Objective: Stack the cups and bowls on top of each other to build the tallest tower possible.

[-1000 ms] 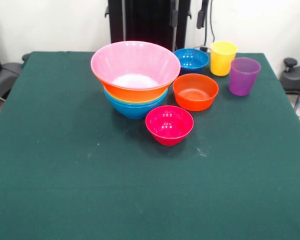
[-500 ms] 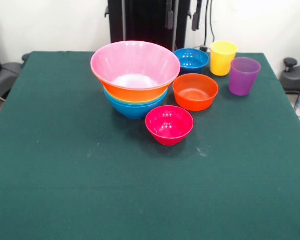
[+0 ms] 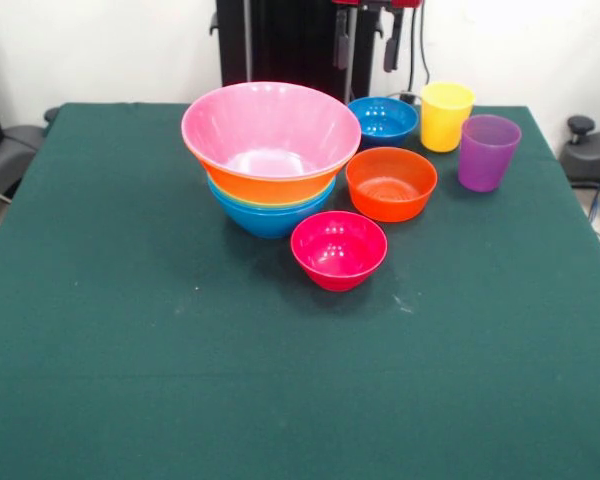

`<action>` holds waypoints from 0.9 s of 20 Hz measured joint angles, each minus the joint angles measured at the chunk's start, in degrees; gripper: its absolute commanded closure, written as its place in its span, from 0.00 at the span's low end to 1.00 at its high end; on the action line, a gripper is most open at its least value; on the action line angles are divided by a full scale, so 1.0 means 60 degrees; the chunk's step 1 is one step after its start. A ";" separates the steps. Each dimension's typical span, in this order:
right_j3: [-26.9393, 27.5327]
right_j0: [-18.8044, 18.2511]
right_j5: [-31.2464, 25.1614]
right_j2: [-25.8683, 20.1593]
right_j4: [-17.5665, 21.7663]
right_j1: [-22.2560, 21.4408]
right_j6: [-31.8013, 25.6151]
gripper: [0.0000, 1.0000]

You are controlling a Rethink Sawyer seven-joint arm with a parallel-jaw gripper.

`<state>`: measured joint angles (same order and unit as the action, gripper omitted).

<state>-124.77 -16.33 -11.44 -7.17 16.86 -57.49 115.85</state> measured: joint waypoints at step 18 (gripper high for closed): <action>-0.0877 0.0714 0.1452 0.1199 -0.0010 0.1055 0.0000 0.00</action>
<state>-130.03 -12.05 -2.73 0.02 16.80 -51.16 115.85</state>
